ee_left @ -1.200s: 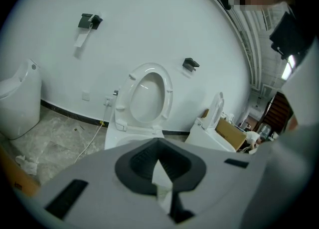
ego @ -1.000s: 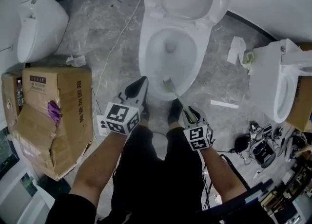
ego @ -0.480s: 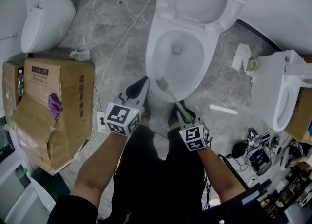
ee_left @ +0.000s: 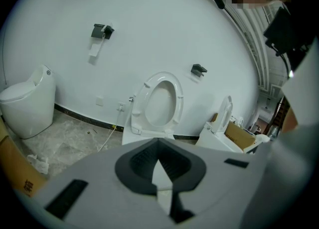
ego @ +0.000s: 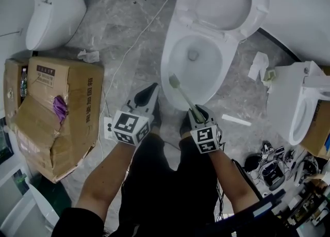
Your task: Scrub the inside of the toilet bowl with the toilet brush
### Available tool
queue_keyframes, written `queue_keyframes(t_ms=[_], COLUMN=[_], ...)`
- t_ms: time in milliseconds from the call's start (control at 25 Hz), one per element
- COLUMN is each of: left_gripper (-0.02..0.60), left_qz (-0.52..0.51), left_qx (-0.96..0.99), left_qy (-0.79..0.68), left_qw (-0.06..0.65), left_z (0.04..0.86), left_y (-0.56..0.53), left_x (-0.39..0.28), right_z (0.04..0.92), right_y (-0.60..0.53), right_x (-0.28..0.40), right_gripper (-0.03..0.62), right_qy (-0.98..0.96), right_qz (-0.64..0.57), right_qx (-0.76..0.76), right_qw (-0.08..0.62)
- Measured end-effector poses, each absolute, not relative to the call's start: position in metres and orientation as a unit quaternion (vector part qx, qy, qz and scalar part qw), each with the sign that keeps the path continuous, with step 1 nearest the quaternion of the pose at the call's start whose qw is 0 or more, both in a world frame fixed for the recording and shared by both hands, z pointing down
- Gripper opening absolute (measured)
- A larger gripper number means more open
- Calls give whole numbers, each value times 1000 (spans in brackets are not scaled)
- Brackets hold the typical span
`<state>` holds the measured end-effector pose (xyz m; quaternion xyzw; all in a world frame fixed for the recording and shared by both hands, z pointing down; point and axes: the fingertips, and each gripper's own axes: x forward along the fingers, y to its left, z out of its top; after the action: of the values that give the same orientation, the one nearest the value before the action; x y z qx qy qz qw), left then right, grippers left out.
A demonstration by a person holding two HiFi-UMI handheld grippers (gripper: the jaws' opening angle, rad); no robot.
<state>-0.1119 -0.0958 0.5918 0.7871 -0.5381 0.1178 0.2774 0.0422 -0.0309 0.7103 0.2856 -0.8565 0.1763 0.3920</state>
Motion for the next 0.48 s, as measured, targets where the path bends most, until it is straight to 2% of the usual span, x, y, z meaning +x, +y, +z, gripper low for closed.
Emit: queue_keyframes(t_ms=[480], left_gripper=[9], left_qz=[101], left_qx=[777], left_qy=[-549], left_qw=[290], left_z=[592], left_y=[-100], left_x=[-131], right_z=[711], right_y=[-72], right_x=[23], right_gripper=[109], right_qy=[-848], right_qz=[181], right_qx=[325], right_qw=[378])
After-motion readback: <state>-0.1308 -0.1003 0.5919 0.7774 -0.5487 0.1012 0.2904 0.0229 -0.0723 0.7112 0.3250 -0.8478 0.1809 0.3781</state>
